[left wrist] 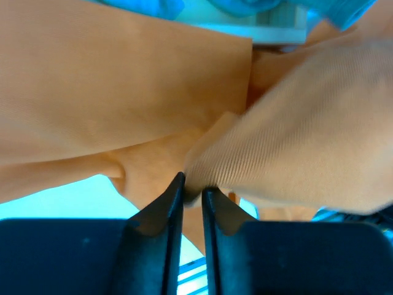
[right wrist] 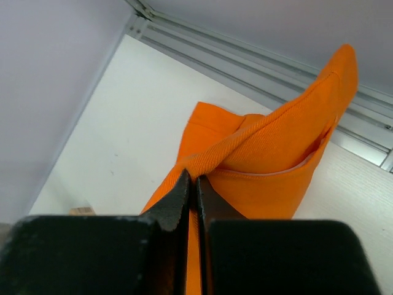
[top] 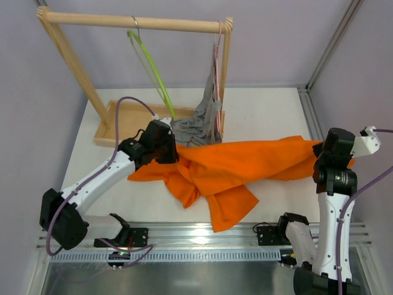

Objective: Place the trousers on the hanger
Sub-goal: Fold the trousers

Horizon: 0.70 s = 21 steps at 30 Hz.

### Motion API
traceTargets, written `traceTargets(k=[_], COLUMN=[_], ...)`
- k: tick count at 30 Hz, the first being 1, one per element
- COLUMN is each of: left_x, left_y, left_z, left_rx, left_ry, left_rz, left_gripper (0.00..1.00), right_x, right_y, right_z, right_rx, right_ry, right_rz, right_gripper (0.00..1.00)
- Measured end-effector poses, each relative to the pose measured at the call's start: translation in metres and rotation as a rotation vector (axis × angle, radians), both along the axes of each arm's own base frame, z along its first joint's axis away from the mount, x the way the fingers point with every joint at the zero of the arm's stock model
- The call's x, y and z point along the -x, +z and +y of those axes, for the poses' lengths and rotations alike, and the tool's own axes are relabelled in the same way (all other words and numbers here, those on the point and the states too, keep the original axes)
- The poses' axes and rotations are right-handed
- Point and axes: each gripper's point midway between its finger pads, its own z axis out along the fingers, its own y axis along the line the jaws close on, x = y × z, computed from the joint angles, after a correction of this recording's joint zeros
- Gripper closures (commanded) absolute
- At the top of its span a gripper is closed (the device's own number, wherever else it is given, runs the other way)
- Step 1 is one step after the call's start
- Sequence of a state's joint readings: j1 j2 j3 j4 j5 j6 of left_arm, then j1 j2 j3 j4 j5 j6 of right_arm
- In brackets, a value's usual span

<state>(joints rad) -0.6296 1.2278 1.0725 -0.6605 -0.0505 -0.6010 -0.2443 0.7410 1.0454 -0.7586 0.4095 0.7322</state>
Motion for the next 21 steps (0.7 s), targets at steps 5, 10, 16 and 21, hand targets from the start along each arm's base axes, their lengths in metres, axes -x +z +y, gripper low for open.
traceTargets(k=[5,10,16,21], left_x=[0.003,0.016,0.061,0.111], left_y=[-0.047,-0.050,-0.033,-0.064], left_z=[-0.019,-0.015,-0.030,-0.042], left_rx=[-0.003,0.003,0.083,0.121], left_ry=[-0.069,-0.077,-0.144,-0.175], left_rz=[0.137,0.130,0.053,0.108], left_gripper=[0.41,0.32,0.31,0.30], right_x=[-0.012,-0.023,-0.029,-0.032], right_y=[-0.044,-0.058,-0.056,-0.059], right_z=[-0.004,-0.005,-0.005,-0.002], right_rx=[-0.024,-0.024,-0.010,-0.013], right_ry=[-0.003,0.020,0.040,0.057], right_rz=[0.122,0.156,0.136,0.119], right_gripper=[0.96,0.96,0.96,0.96])
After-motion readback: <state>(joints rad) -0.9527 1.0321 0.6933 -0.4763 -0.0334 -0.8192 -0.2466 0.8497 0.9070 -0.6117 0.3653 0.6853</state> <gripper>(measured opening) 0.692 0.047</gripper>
